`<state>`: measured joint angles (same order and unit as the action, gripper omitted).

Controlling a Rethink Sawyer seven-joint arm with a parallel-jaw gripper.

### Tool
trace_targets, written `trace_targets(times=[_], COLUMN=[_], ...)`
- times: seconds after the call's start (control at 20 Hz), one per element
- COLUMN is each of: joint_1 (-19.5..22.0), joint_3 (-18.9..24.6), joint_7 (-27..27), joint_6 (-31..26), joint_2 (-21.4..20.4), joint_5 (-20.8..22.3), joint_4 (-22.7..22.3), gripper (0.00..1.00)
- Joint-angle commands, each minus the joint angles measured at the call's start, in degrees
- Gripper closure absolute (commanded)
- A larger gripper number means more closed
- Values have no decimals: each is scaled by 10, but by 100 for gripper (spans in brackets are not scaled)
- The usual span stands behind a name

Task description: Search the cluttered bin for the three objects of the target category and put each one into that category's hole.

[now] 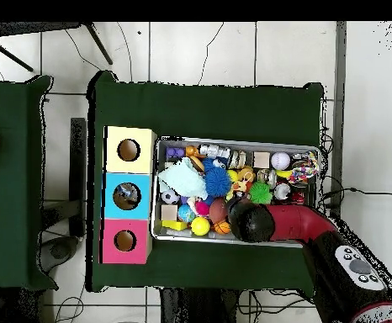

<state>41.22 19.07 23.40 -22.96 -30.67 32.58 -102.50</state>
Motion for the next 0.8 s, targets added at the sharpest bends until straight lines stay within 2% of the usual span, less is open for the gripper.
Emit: trace_targets(times=[0.05, 0.5, 0.8], joint_1=[4, -7, -8], joint_3=[96, 104, 117], joint_7=[101, 120, 144], joint_6=[24, 28, 65], joint_2=[-7, -32, -28], joint_5=[-41, -61, -78], joint_4=[-52, -57, -72], gripper=[100, 100, 100])
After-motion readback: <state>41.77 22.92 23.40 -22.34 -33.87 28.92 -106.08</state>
